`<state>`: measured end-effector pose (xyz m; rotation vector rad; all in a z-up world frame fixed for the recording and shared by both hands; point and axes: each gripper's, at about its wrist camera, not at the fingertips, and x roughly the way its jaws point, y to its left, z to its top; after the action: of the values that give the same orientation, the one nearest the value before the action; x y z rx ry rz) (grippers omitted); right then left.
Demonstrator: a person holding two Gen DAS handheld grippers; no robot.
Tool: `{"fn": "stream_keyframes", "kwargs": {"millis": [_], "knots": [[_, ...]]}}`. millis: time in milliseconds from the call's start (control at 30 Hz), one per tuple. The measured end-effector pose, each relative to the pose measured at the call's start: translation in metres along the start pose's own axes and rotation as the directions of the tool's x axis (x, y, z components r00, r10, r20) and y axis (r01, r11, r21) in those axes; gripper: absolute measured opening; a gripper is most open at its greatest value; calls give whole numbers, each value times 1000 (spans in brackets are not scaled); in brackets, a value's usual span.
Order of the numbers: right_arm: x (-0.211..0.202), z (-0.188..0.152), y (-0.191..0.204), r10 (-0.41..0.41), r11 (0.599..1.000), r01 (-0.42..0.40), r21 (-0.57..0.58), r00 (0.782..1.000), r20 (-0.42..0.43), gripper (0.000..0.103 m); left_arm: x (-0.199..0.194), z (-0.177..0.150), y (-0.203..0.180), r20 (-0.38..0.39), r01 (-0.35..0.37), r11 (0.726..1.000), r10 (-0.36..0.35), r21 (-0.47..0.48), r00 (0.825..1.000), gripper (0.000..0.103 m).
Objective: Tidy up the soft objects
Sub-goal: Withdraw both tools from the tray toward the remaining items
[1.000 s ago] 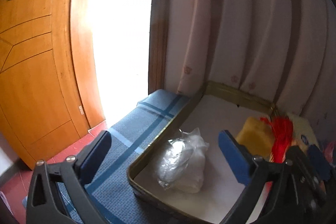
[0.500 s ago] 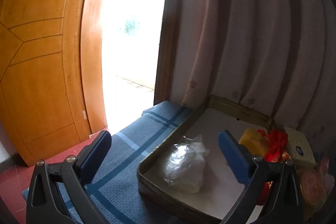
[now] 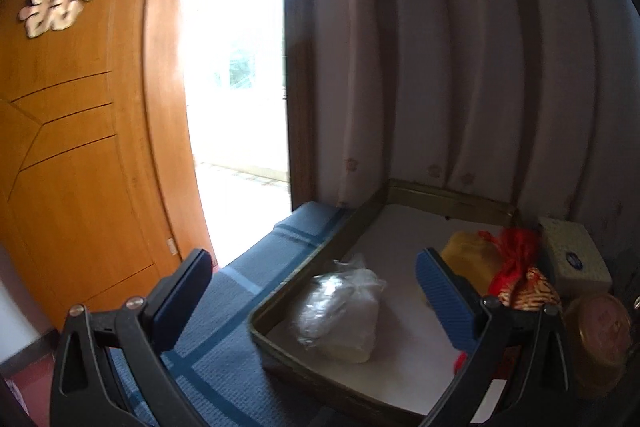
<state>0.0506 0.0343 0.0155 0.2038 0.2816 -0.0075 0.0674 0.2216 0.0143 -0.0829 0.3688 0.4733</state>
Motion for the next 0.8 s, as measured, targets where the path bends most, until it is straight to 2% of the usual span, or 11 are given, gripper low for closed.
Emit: {"fn": "stream_keyframes", "kwargs": {"millis": [167, 333, 400, 467, 500, 567, 733, 800], "knots": [[23, -2, 5, 13, 999, -16, -28, 994, -109, 87, -3, 0, 15, 14, -84, 993, 85, -77, 996, 103], [43, -9, 39, -4, 981, -37, -193, 978, -210, 87, 1, 0, 30, -23, -104, 985, 102, -140, 995, 103], [48, -13, 50, 13, 967, -73, -244, 970, -242, 87, 4, 0, 33, -34, -103, 983, 98, -155, 995, 103], [48, -16, 55, 81, 957, -149, -248, 961, -265, 87, 6, 0, 35, -42, -103, 980, 97, -169, 994, 103], [46, -16, 55, 122, 956, -184, -230, 958, -260, 87, 6, 0, 36, -44, -102, 980, 96, -173, 994, 103], [35, -14, 51, 147, 958, -192, -213, 966, -212, 87, 6, 0, 35, -45, -99, 980, 93, -174, 995, 103], [1, -11, 37, 119, 979, -123, -165, 992, -35, 87, 1, 0, 26, -23, -76, 988, 74, -134, 997, 103], [-7, -11, 35, 84, 981, -84, -175, 996, -11, 87, -1, 0, 21, -14, -65, 992, 64, -108, 998, 103]]}}
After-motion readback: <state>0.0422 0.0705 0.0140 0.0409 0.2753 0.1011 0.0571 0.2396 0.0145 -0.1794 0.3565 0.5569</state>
